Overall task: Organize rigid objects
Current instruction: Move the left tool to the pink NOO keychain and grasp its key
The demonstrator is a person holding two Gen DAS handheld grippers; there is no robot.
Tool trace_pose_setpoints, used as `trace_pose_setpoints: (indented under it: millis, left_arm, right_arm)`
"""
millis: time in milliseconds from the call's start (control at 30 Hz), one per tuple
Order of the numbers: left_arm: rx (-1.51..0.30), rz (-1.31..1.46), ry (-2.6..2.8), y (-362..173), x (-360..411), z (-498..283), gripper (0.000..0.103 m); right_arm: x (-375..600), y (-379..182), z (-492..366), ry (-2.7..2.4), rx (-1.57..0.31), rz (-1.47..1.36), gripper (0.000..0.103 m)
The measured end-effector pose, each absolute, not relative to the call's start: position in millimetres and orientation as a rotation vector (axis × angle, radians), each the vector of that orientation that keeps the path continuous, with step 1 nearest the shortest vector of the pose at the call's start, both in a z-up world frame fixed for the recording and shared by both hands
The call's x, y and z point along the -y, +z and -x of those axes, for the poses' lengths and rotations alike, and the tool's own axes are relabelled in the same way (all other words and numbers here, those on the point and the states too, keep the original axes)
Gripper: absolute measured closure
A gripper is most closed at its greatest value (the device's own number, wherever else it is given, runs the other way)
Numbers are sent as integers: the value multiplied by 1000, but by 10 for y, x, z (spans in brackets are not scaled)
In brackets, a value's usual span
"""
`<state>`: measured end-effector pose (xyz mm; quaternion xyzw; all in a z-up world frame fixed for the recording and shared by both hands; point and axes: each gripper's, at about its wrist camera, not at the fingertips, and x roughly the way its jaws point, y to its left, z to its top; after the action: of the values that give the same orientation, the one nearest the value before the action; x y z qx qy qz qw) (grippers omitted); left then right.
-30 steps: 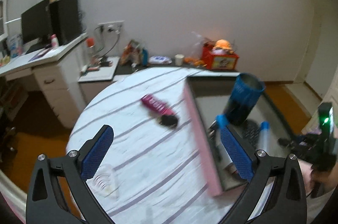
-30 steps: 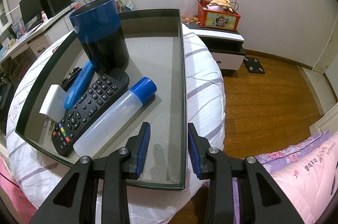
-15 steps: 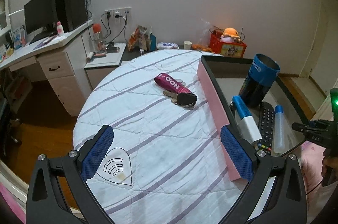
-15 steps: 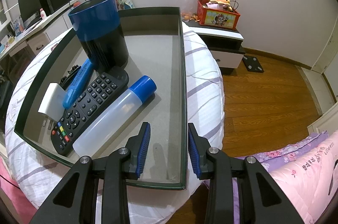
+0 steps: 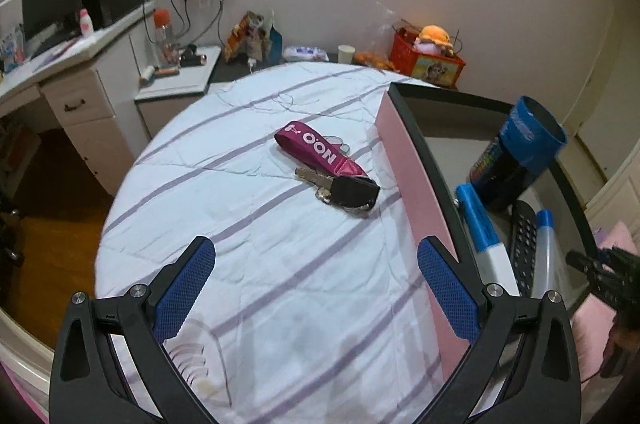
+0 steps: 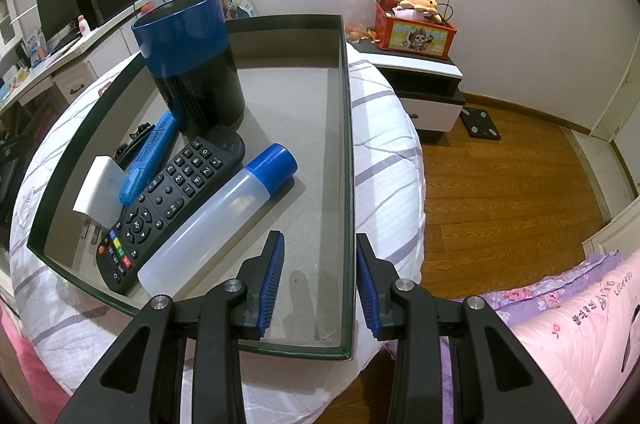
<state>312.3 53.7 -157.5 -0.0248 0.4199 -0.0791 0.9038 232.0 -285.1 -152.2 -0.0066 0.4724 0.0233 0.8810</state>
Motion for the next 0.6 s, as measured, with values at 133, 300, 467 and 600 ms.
trace_pose_setpoints:
  millis: [133, 300, 467, 600]
  left_arm:
    - [-900, 58, -175, -1668, -447, -3381, 1]
    - [-925, 83, -172, -1748, -371, -3661, 1]
    - [-973, 149, -150, -1888, -373, -3930, 1]
    - [-1016, 183, -124, -2037, -363, -4065, 1]
  right_arm:
    - [2849, -1519, -2308, 49, -982, 17, 66]
    - [2846, -1515, -2308, 52, -984, 23, 66]
    - [2842, -1512, -2305, 53, -979, 27, 66]
    - [2845, -1512, -2302, 56, -978, 28, 66]
